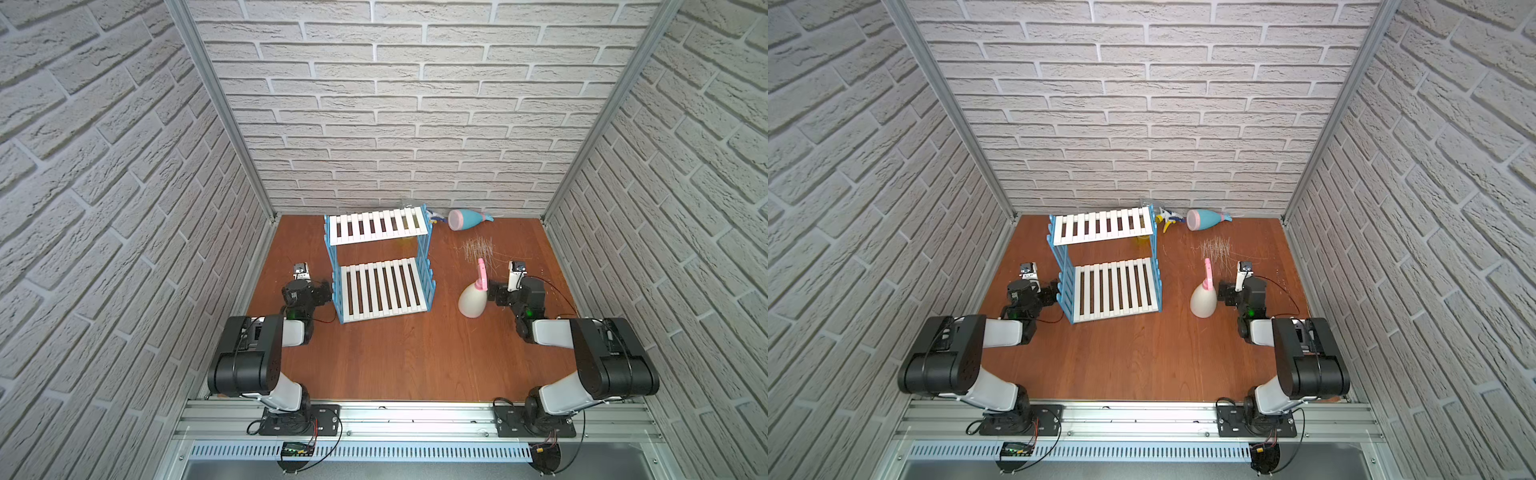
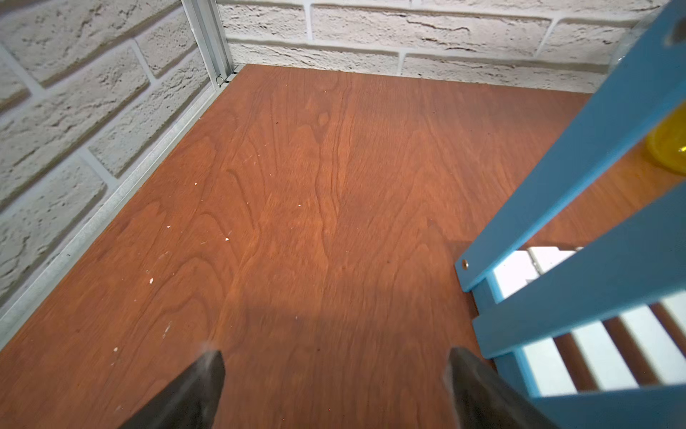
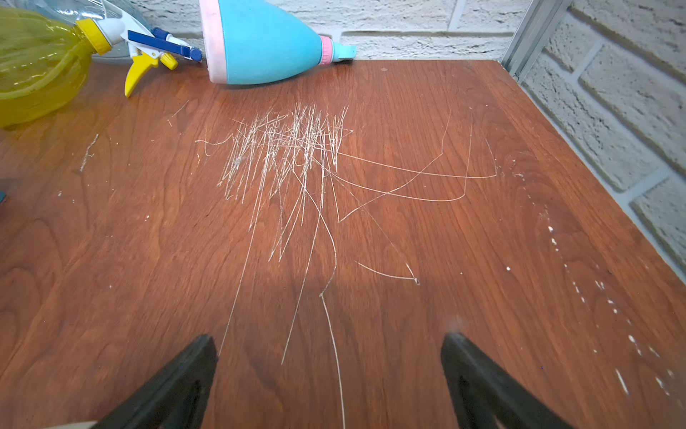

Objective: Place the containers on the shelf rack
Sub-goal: 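Pick up a container from the center of the board.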

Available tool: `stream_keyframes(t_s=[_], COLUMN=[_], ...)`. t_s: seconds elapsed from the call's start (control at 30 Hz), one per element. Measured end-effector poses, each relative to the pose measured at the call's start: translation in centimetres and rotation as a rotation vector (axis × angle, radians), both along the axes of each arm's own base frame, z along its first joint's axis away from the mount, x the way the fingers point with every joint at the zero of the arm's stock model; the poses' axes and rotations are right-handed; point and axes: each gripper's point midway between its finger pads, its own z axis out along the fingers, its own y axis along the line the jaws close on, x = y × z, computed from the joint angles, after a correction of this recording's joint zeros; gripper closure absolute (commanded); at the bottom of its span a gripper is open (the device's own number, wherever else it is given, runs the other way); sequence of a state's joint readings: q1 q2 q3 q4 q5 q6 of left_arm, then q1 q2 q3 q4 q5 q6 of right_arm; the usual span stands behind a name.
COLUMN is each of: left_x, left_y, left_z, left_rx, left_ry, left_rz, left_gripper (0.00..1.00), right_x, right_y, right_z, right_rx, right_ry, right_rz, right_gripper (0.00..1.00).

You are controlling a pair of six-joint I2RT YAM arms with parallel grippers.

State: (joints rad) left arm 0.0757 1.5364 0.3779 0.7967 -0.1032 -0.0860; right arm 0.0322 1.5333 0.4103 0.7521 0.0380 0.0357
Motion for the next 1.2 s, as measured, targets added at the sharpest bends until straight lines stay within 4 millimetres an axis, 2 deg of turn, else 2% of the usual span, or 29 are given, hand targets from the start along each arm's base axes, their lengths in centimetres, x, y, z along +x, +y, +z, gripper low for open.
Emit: stream_keyframes(t_s=[0.63, 0.73, 0.8, 0.87, 0.93, 1.07, 1.2], left_x=[0.1, -0.2, -0.6, -1.1, -1.7, -3.4, -5.1], left_y=[0.2, 0.5, 0.6, 0.9, 1.4, 1.9, 0.6], left_z=[0.1, 0.8, 1.9, 3.6, 5.6, 8.5, 11.2], left_rx=[-0.006, -0.003, 0.000, 0.008, 0.015, 0.000, -0.050], left_ry=[-0.008, -0.025, -0.053, -0.086, -0.123, -0.165, -0.189], left_rz=[0.001, 0.018, 0.027, 0.050, 0.083, 0.129, 0.130], left_gripper=[0.02, 0.02, 0.02, 0.02, 0.02, 0.02, 0.02], right_x=[0.1, 0.0, -0.1, -0.5, -1.3, -3.2, -6.0], right_y=[-0.1, -0.6, -1.2, -1.8, -2.4, -2.9, -1.8], right_z=[0.1, 0.3, 1.2, 3.1, 6.0, 14.0, 21.2], right_rx=[0.003, 0.003, 0.005, 0.019, 0.049, 0.144, 0.252], right_ry=[-0.004, 0.011, 0.013, -0.011, -0.057, -0.190, -0.284], right_rz=[-0.005, -0.043, -0.079, -0.126, -0.173, -0.221, -0.177], right_gripper=[0.01, 0.01, 0.03, 0.03, 0.04, 0.06, 0.15])
